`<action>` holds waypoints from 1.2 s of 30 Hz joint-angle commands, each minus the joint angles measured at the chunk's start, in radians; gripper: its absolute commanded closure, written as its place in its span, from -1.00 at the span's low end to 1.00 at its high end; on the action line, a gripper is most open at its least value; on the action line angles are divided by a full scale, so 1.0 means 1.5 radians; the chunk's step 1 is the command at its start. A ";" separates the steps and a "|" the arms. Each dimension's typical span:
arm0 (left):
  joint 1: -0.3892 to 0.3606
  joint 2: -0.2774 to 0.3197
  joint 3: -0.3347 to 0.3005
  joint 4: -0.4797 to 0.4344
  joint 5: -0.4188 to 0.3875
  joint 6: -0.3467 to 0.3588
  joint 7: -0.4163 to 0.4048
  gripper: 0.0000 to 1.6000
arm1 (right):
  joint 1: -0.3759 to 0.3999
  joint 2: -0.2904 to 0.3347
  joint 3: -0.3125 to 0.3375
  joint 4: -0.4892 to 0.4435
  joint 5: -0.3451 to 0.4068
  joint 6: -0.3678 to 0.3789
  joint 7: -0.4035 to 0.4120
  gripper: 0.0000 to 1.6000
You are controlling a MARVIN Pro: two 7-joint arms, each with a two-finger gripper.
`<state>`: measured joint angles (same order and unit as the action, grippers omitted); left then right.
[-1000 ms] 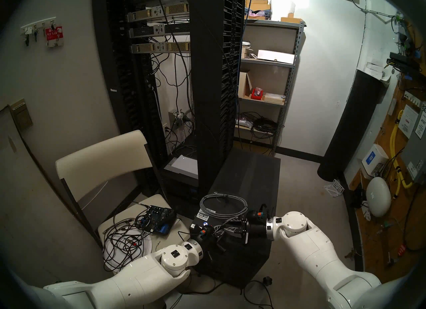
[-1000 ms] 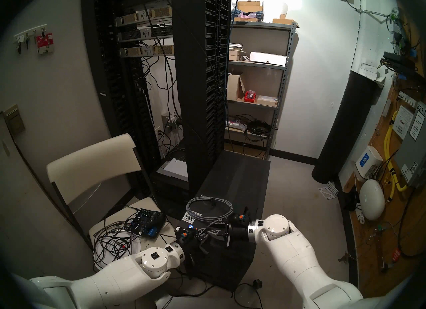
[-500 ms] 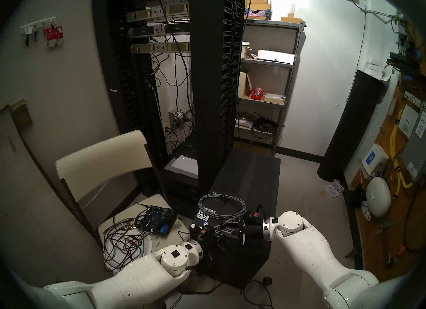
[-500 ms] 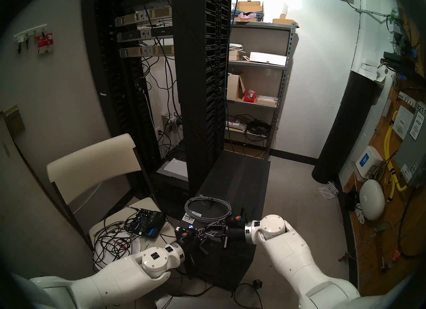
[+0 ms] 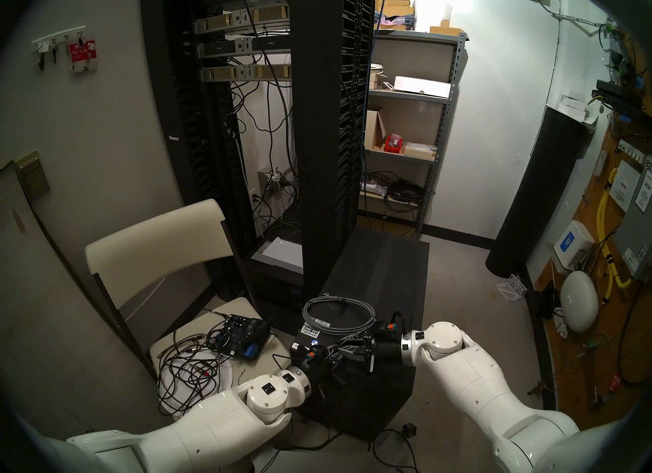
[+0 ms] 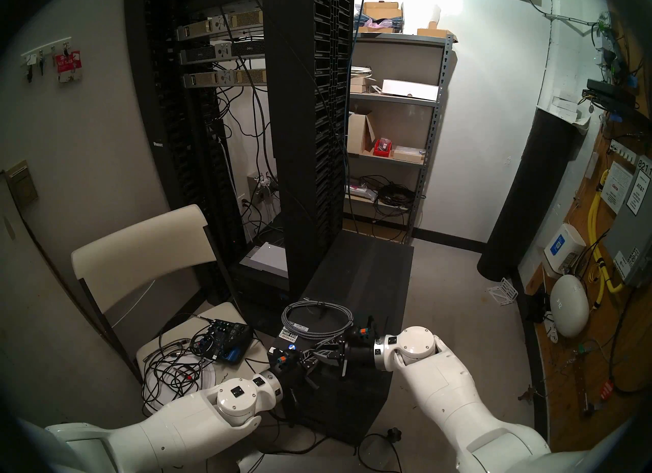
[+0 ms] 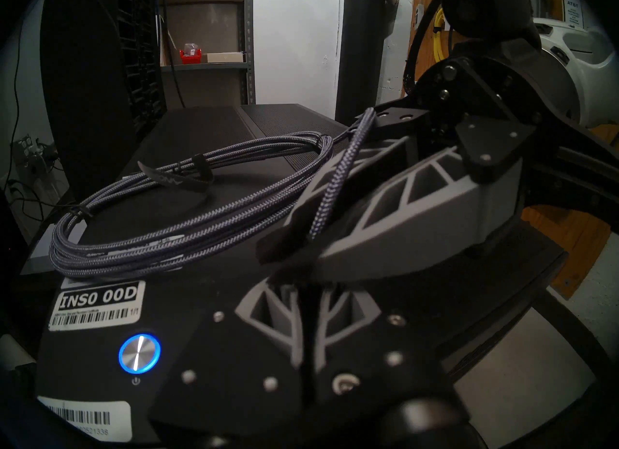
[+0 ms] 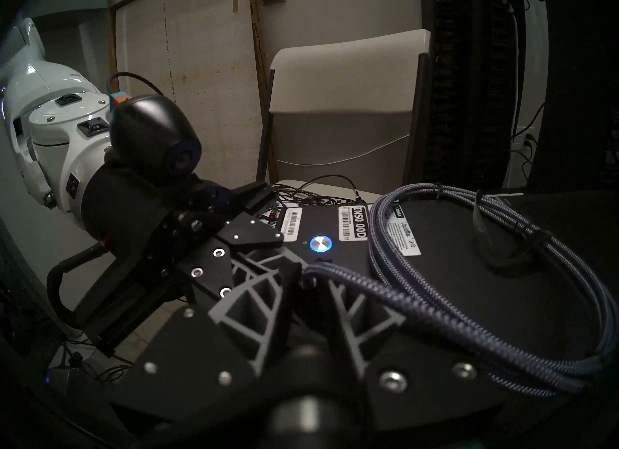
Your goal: Insert the cable into the workstation's USB slot
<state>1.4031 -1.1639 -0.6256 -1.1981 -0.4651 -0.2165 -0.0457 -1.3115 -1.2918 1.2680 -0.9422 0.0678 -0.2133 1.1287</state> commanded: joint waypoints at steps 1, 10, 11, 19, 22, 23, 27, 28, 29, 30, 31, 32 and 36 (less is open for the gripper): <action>-0.002 0.005 -0.007 0.002 0.000 0.003 0.008 1.00 | 0.008 -0.005 -0.001 -0.013 -0.002 0.009 -0.005 1.00; -0.002 0.008 -0.004 -0.004 0.006 0.005 0.013 1.00 | 0.006 -0.001 -0.004 -0.018 -0.008 0.019 -0.005 1.00; -0.002 0.008 -0.004 -0.004 0.007 0.006 0.014 1.00 | 0.006 -0.001 -0.004 -0.018 -0.008 0.019 -0.005 1.00; 0.003 0.008 -0.008 -0.011 0.012 0.004 0.026 0.54 | 0.005 0.001 -0.004 -0.019 -0.007 0.018 -0.003 1.00; 0.003 0.008 -0.009 -0.014 0.012 0.005 0.027 0.10 | 0.005 0.001 -0.004 -0.019 -0.007 0.018 -0.003 1.00; 0.003 0.008 -0.010 -0.016 0.012 0.006 0.027 0.09 | 0.005 0.001 -0.004 -0.019 -0.007 0.018 -0.003 1.00; 0.002 0.010 -0.009 -0.020 0.017 0.005 0.032 -0.70 | 0.004 0.002 -0.003 -0.023 -0.006 0.020 -0.003 1.00; 0.002 0.012 -0.009 -0.022 0.017 0.005 0.033 -0.81 | 0.003 0.002 -0.002 -0.023 -0.005 0.020 -0.002 1.00; 0.002 0.014 -0.010 -0.024 0.017 0.006 0.032 -0.98 | 0.003 0.003 -0.002 -0.024 -0.005 0.021 -0.002 1.00; 0.001 0.020 -0.009 -0.029 0.015 0.009 0.026 -1.00 | 0.003 0.003 -0.002 -0.024 -0.005 0.020 -0.002 1.00; 0.002 0.024 -0.010 -0.034 0.014 0.010 0.026 -1.00 | 0.003 0.003 -0.002 -0.023 -0.005 0.020 -0.002 1.00; 0.002 0.032 -0.011 -0.041 0.011 0.015 0.019 -1.00 | 0.003 0.003 -0.002 -0.022 -0.005 0.020 -0.002 1.00; 0.002 0.057 -0.015 -0.062 0.003 0.023 0.003 -1.00 | 0.005 0.002 -0.003 -0.018 -0.005 0.018 -0.001 1.00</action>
<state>1.4055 -1.1287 -0.6382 -1.2327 -0.4427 -0.1922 -0.0027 -1.3110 -1.2871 1.2621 -0.9627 0.0567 -0.1811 1.1226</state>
